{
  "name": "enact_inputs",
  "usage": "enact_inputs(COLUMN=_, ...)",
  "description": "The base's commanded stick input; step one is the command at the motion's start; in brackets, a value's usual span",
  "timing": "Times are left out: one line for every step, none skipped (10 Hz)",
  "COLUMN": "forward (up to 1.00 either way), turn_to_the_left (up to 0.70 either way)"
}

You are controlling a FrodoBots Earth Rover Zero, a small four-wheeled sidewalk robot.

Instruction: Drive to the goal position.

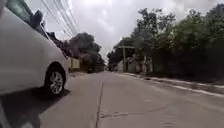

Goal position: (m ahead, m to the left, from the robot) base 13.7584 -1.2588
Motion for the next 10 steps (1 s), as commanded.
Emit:
enact_inputs(forward=1.0, turn_to_the_left=0.0)
enact_inputs(forward=1.0, turn_to_the_left=0.0)
enact_inputs(forward=1.0, turn_to_the_left=0.0)
enact_inputs(forward=1.0, turn_to_the_left=0.0)
enact_inputs(forward=1.0, turn_to_the_left=0.0)
enact_inputs(forward=1.0, turn_to_the_left=0.0)
enact_inputs(forward=1.0, turn_to_the_left=0.0)
enact_inputs(forward=1.0, turn_to_the_left=0.0)
enact_inputs(forward=1.0, turn_to_the_left=0.0)
enact_inputs(forward=1.0, turn_to_the_left=0.0)
